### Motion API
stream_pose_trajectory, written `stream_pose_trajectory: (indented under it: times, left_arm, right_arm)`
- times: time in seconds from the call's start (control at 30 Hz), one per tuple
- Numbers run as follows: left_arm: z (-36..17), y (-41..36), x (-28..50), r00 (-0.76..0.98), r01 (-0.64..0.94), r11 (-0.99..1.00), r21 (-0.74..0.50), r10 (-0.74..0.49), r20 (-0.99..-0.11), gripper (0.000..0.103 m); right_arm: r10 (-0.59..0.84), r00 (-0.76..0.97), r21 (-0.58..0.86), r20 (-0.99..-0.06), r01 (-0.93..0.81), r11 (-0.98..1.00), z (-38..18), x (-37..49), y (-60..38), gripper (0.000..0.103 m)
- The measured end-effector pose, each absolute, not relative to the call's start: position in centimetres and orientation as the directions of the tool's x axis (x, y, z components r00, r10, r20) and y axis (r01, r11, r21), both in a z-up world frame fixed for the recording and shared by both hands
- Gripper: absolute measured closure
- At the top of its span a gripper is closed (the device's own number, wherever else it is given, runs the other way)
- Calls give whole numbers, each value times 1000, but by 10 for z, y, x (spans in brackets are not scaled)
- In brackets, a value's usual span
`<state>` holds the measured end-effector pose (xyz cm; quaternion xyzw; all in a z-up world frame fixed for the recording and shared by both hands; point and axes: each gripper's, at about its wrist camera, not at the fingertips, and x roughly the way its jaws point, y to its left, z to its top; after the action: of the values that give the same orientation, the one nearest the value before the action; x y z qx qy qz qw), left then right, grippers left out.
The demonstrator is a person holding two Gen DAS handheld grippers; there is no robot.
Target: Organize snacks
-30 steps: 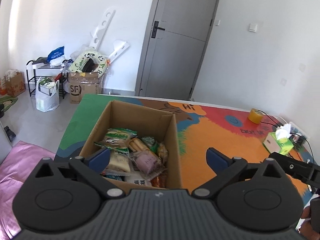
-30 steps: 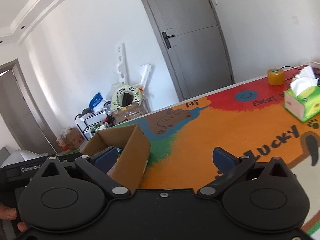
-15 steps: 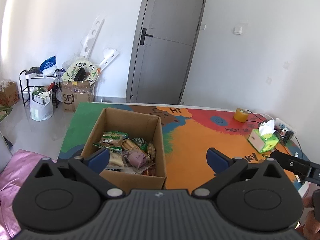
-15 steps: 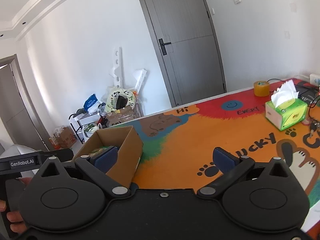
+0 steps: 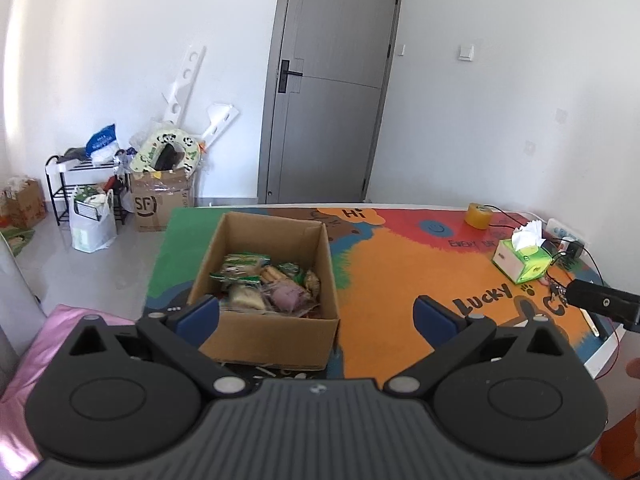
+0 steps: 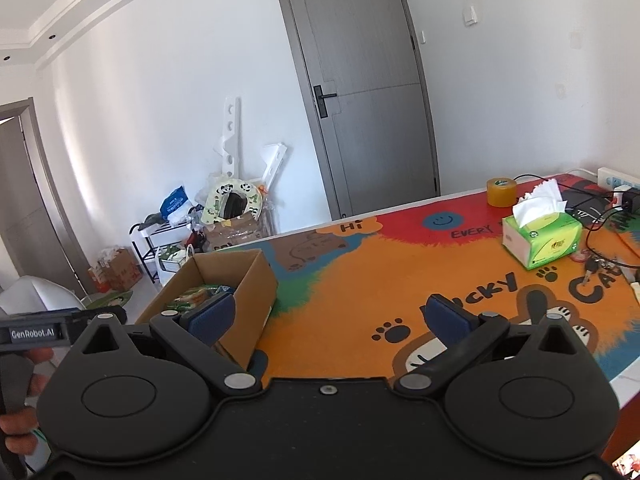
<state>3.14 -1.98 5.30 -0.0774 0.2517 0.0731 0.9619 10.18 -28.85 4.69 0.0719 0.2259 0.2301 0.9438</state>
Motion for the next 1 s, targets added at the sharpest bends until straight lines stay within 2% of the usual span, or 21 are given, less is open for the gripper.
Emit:
stream_pose_trajectory:
  times: [0.4, 0.63, 0.73, 0.87, 1.0]
  left_arm:
    - [65, -21, 2, 862, -172, 985, -21, 141, -486, 1]
    - [63, -17, 0, 860, -174, 984, -26, 139, -491, 1]
    - [62, -12, -1, 857, -157, 985, -76, 97, -506, 1]
    - [62, -16, -4, 852, -167, 985, -34, 127, -507, 1]
    - [62, -15, -4, 850, -169, 985, -41, 124, -511, 1]
  right_arm:
    - [448, 801, 177, -397, -412, 894, 56, 80, -288, 0]
    - [459, 779, 154, -427, -438, 886, 53, 76, -280, 0]
    - [457, 783, 159, -423, -432, 888, 53, 74, -280, 0]
    - [454, 781, 162, -429, -428, 889, 52, 75, -280, 0]
    - [451, 780, 158, -435, -426, 891, 51, 75, -281, 0]
